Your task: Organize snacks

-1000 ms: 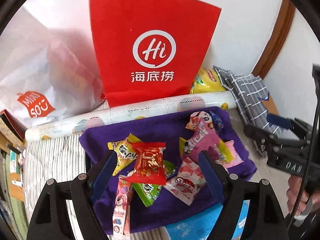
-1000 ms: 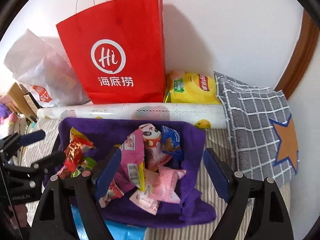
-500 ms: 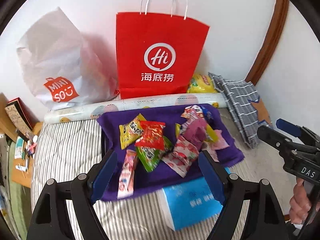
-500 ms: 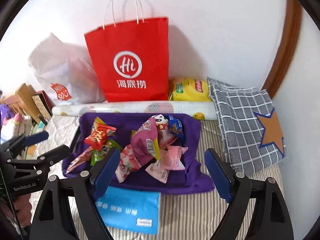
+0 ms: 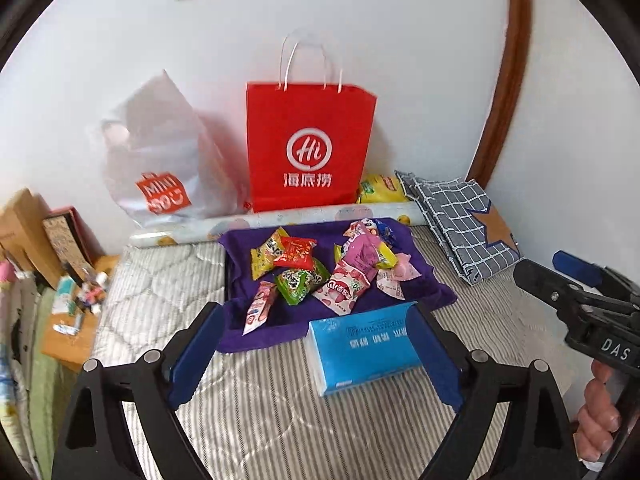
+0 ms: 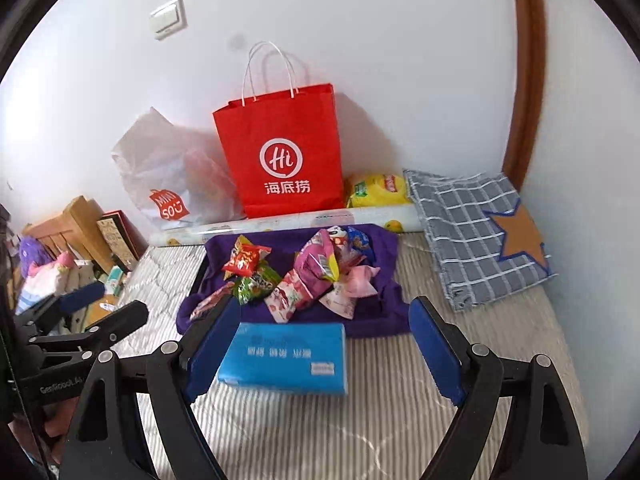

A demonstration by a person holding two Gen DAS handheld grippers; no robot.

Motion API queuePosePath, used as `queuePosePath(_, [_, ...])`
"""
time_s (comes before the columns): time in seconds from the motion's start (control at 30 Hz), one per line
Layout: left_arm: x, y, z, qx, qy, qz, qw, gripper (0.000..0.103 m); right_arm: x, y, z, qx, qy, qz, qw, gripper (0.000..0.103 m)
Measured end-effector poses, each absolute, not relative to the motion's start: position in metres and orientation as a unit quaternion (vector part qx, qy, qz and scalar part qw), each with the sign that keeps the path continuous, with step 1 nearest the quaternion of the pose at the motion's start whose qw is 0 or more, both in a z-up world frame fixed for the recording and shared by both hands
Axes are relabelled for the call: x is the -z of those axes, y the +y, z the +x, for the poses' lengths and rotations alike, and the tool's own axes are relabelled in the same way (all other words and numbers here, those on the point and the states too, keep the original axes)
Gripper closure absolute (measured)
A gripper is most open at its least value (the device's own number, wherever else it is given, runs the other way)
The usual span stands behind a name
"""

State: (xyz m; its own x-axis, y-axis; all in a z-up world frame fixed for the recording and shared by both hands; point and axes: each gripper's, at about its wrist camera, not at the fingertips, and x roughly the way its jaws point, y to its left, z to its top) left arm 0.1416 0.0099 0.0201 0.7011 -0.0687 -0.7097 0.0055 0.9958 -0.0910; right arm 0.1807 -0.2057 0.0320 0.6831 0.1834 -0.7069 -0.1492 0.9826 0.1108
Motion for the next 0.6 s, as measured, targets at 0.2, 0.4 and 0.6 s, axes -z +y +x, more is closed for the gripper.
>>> queuePosePath(0.2, [-0.030, -0.002, 0.097, 0.014, 0.352, -0.033, 0.935, 0.006, -0.037, -0.211, 0.130, -0.082, 0.350, 0.008, 0.933, 0.008])
queuePosePath(0.4, [-0.034, -0.004, 0.056, 0.013, 0.333, -0.059, 0.941, 0.001, -0.040, -0.219, 0.087, -0.070, 0.333, 0.004, 0.940, 0.000])
queuePosePath(0.6, [-0.043, -0.011, 0.027, 0.008, 0.309, -0.057, 0.949, 0.001, -0.044, -0.223, 0.052, -0.062, 0.316, 0.006, 0.947, 0.000])
